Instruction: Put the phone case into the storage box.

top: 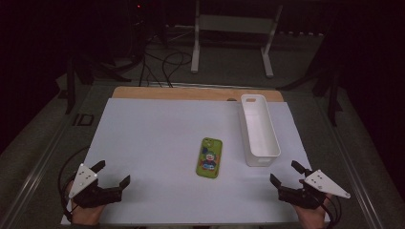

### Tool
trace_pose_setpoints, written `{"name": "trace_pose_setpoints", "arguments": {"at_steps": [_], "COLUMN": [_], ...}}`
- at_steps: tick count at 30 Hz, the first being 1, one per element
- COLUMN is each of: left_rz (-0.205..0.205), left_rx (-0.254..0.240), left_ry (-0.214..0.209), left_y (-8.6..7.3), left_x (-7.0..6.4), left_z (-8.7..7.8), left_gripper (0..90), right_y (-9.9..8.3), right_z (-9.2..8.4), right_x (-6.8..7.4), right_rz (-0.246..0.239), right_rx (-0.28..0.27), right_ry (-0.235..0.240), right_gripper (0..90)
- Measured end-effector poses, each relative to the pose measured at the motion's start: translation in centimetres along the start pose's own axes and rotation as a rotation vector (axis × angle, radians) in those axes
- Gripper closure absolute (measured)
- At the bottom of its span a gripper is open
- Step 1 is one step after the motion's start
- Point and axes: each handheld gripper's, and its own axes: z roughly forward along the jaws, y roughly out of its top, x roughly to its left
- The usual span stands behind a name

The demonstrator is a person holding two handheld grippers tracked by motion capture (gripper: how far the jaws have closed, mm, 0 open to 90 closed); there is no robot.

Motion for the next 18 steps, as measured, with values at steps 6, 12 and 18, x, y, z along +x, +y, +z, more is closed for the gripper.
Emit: {"name": "trace_pose_setpoints", "arguments": {"at_steps": [6,12,18], "left_rz": [-0.002,0.006,0.004], "left_rx": [0.008,0.028,0.048], "left_ry": [0.003,0.012,0.015], "left_y": [0.1,0.5,0.9], "left_x": [-0.1,-0.6,-1.0], "left_z": [0.1,0.2,0.5], "left_gripper": [0.0,0.0,0.0], "right_y": [0.0,0.0,0.1], "right_z": [0.1,0.0,0.1], "right_x": [0.2,0.2,0.3], "right_rz": [0.002,0.006,0.002], "right_rx": [0.004,-0.002,0.0], "right_ry": [0.002,-0.004,-0.014], "right_gripper": [8.4,8.4,8.3]}}
